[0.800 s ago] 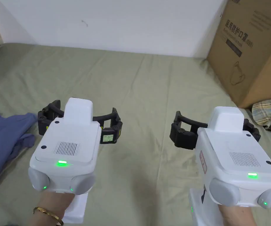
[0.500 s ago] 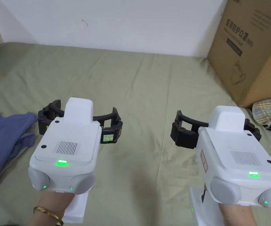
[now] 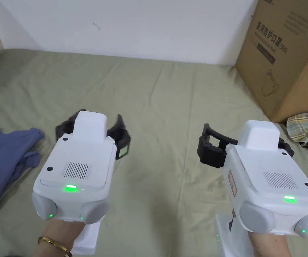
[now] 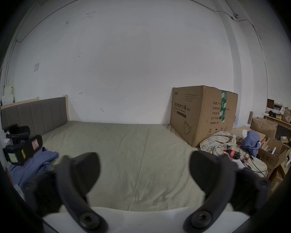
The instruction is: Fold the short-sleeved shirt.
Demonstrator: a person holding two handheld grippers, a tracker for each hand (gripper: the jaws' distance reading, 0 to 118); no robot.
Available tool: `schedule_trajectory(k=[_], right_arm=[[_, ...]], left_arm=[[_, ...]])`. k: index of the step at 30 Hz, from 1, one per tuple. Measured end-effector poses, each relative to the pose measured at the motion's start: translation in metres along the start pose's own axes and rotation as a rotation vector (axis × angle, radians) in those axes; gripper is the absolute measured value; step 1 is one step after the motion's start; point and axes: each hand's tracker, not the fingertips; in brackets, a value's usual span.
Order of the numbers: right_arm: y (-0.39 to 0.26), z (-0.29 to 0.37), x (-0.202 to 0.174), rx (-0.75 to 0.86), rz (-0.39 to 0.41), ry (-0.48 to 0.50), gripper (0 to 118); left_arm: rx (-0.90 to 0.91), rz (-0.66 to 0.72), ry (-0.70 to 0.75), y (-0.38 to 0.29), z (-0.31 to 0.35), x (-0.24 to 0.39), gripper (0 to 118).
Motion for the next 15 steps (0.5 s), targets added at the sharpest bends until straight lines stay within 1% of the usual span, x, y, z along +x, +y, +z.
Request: schedule_trajectory(k=[1, 2, 3, 4, 5, 7, 10, 15], right_arm=[[0.001, 0.001, 0.000, 0.007, -0.006, -0.006, 67], [0.002, 0.002, 0.000, 0.008, -0.007, -0.007, 35], [0.002, 0.002, 0.001, 0.016, -0.015, -0.006, 5], [0.002, 0.001, 0.002, 0.017, -0.017, -0.011, 0], [0.003, 0.002, 0.002, 0.020, -0.018, -0.011, 0], [0.004, 0.003, 0.001, 0.017, -0.001, 0.013, 0], [0.005, 0.004, -0.002, 0.017, 0.025, 0.017, 0], [0.004, 0.004, -0.003, 0.009, 0.013, 0.028, 0]], left_arm=[[-0.001, -0.004, 0.008, 0.000, -0.001, 0.000, 12], [-0.009, 0.001, -0.006, 0.003, 0.000, 0.000, 4], [-0.013, 0.014, -0.018, 0.004, 0.002, -0.002, 2], [-0.021, 0.022, -0.027, 0.004, 0.005, -0.005, 0], [-0.018, 0.022, -0.036, 0.004, 0.009, -0.006, 0], [-0.004, 0.009, -0.029, 0.005, 0.012, -0.004, 0], [-0.007, 0.010, -0.036, 0.008, 0.013, -0.004, 0], [-0.010, 0.007, -0.025, 0.007, 0.015, -0.005, 0]])
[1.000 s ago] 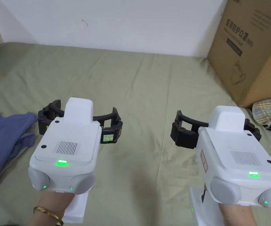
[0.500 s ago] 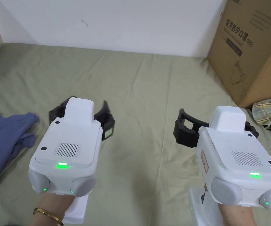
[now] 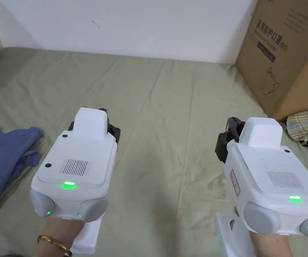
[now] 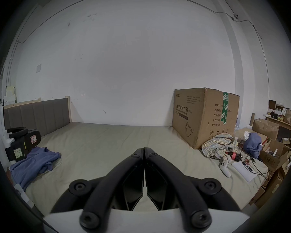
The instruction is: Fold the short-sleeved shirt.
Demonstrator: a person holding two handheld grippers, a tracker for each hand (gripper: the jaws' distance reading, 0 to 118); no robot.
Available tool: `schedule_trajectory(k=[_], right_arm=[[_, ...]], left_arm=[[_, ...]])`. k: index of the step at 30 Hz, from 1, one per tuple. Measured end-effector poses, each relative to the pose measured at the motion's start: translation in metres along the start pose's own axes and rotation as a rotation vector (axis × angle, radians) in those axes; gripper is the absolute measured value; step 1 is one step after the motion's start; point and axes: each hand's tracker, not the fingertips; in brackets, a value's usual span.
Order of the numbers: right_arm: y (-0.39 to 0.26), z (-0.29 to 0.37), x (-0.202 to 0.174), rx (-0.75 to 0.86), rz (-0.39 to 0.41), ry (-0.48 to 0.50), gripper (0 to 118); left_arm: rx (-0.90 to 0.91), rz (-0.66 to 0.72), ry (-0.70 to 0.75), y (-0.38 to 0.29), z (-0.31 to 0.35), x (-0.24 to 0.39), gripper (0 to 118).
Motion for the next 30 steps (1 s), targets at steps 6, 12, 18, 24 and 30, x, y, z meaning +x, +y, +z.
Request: schedule_trajectory(k=[6, 12, 18, 24, 30], right_arm=[[0.001, 0.001, 0.001, -0.001, 0.009, 0.009, 0], [0.005, 0.000, 0.000, -0.009, 0.082, 0.023, 0], [-0.006, -0.002, -0.027, 0.230, 1.247, 0.013, 0], [-0.027, 0.007, -0.022, 0.304, 1.778, 0.262, 0], [0.009, 0.006, -0.022, 0.092, 1.173, 0.272, 0]], left_arm=[[-0.002, 0.001, -0.001, 0.002, 0.002, -0.001, 0], [-0.011, -0.087, -0.012, 0.003, -0.004, 0.005, 0], [0.248, -1.242, -0.014, -0.019, -0.004, 0.035, 0], [0.478, -1.618, -0.178, -0.040, 0.008, 0.035, 0], [0.255, -0.959, -0.171, 0.003, 0.005, 0.031, 0]])
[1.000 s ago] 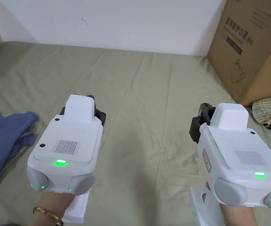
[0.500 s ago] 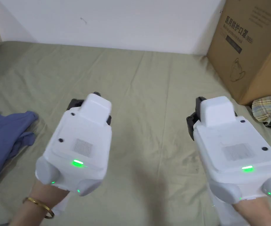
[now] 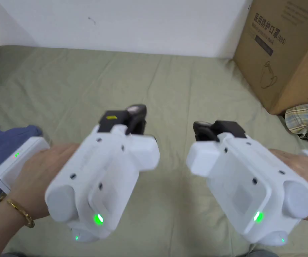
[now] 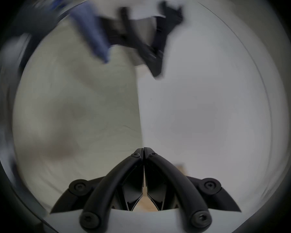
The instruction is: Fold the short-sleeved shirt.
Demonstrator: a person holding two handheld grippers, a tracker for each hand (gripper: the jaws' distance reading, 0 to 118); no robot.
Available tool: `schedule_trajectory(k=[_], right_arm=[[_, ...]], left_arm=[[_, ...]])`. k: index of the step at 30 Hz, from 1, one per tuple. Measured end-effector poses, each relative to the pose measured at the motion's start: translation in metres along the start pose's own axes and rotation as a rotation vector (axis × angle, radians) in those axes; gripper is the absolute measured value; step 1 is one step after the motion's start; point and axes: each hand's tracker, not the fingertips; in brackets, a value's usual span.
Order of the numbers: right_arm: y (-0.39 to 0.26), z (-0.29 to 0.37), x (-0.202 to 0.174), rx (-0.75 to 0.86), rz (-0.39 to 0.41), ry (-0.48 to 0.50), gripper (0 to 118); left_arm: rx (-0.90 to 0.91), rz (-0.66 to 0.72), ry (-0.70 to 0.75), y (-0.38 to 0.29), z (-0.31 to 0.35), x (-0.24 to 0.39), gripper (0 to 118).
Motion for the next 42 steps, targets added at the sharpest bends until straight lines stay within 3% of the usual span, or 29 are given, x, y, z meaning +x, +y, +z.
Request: schedule_trajectory(k=[3, 5, 6, 9, 21, 42], right_arm=[[-0.004, -0.001, 0.030, -0.020, -0.524, -0.066, 0], [-0.013, 0.002, 0.043, -0.010, -0.823, -0.117, 0], [-0.018, 0.002, 0.047, -0.010, -0.946, -0.137, 0], [-0.017, 0.009, 0.042, -0.036, -1.119, -0.212, 0], [-0.022, 0.014, 0.026, -0.049, -1.206, -0.228, 0], [-0.016, 0.014, 0.025, -0.045, -1.187, -0.234, 0]], left_arm=[[-0.109, 0.599, 0.082, -0.004, -0.011, -0.043, 0], [-0.131, 0.851, 0.154, -0.014, -0.014, -0.060, 0], [-0.134, 0.930, 0.183, -0.017, -0.014, -0.064, 0], [-0.139, 0.992, 0.261, -0.018, -0.008, -0.062, 0], [-0.181, 1.014, 0.207, -0.018, 0.000, -0.033, 0], [-0.183, 1.003, 0.190, -0.016, -0.001, -0.032, 0]])
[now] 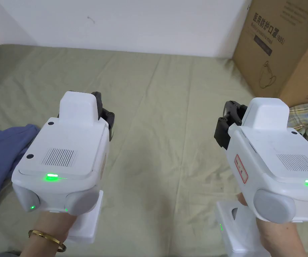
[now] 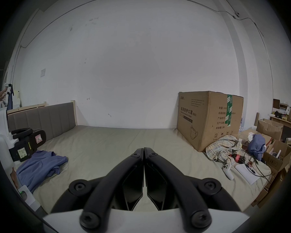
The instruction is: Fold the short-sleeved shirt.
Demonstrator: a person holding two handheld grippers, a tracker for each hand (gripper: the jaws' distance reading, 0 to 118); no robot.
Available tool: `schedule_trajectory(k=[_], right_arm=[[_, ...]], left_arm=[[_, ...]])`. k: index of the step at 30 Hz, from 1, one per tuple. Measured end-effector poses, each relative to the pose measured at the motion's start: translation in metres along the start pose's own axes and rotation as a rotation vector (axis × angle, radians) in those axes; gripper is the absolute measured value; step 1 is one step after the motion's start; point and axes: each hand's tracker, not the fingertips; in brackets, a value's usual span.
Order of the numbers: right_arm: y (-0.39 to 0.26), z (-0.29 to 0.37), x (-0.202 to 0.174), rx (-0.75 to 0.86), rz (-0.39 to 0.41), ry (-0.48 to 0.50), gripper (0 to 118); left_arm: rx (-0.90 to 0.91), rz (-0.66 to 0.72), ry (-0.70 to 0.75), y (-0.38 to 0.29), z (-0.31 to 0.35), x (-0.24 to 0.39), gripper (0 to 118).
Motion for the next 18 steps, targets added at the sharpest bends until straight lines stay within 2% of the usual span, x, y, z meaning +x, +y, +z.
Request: schedule_trajectory(k=[18], right_arm=[[0.0008, 0.0011, 0.0020, 0.004, 0.008, -0.003, 0]], left_arm=[[-0.002, 0.001, -0.009, 0.0006, 0.0007, 0.0028, 0]])
